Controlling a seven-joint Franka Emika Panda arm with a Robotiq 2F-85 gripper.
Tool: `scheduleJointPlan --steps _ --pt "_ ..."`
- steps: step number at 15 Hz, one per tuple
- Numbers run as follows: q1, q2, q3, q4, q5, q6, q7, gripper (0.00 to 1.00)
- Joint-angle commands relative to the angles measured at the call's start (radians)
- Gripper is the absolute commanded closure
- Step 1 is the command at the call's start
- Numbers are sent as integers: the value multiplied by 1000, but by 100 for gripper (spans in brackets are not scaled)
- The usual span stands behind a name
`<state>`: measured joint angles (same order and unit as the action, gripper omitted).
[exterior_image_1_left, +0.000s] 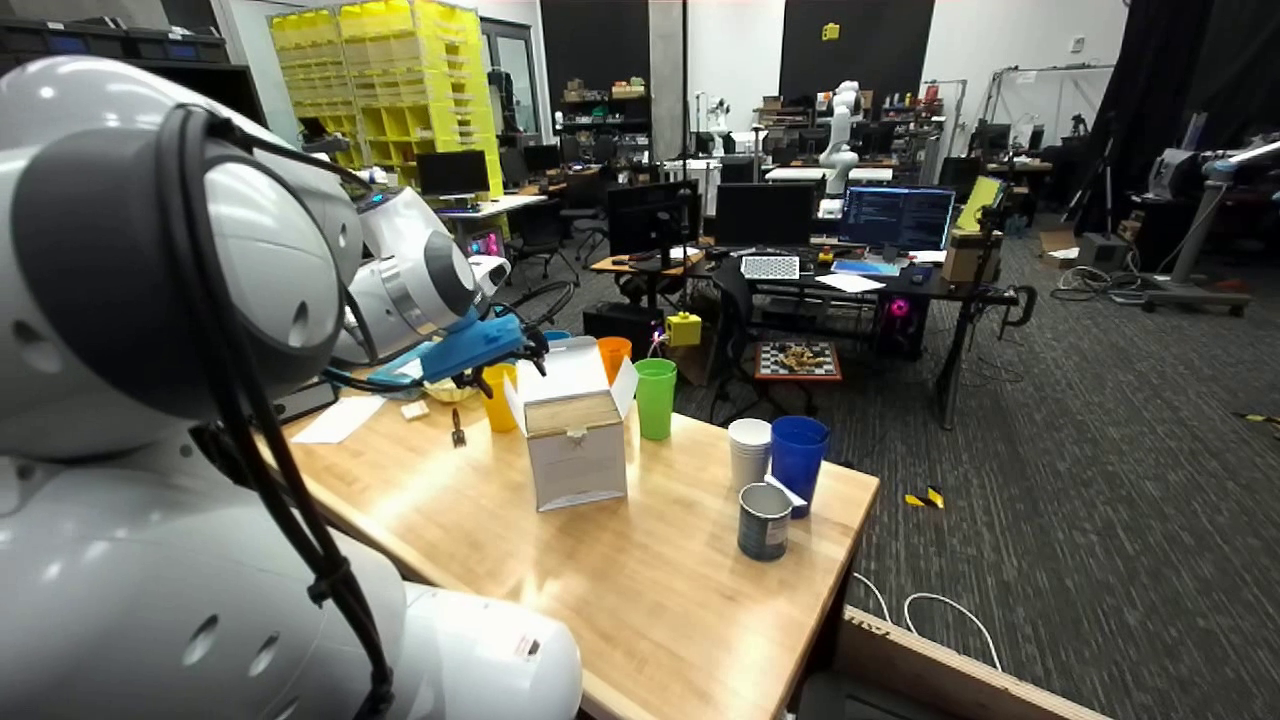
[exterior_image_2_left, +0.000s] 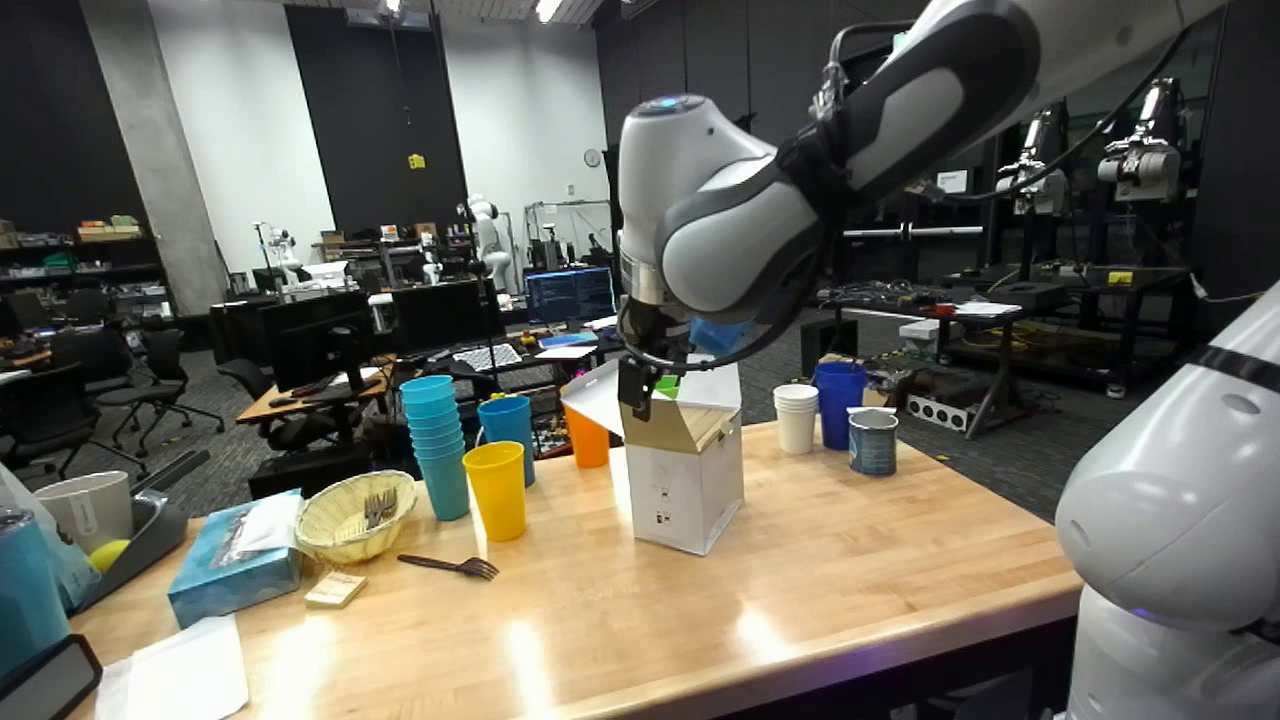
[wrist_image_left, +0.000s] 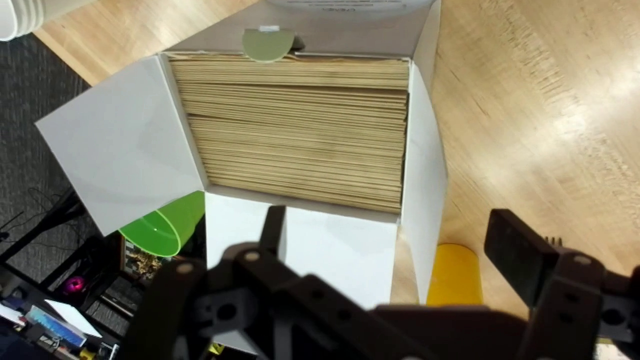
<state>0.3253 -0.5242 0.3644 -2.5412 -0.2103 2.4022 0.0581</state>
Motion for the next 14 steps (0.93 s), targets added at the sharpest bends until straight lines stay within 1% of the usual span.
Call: scheduleJointPlan --steps 1,5,10,14 --pt "-41 26 22 -3 -54 42 31 0" --pt "-72 35 37 -2 -103 51 58 0" --pt "-108 9 64 -4 -179 58 122 0" --pt "-138 1 69 2 -227 56 167 0"
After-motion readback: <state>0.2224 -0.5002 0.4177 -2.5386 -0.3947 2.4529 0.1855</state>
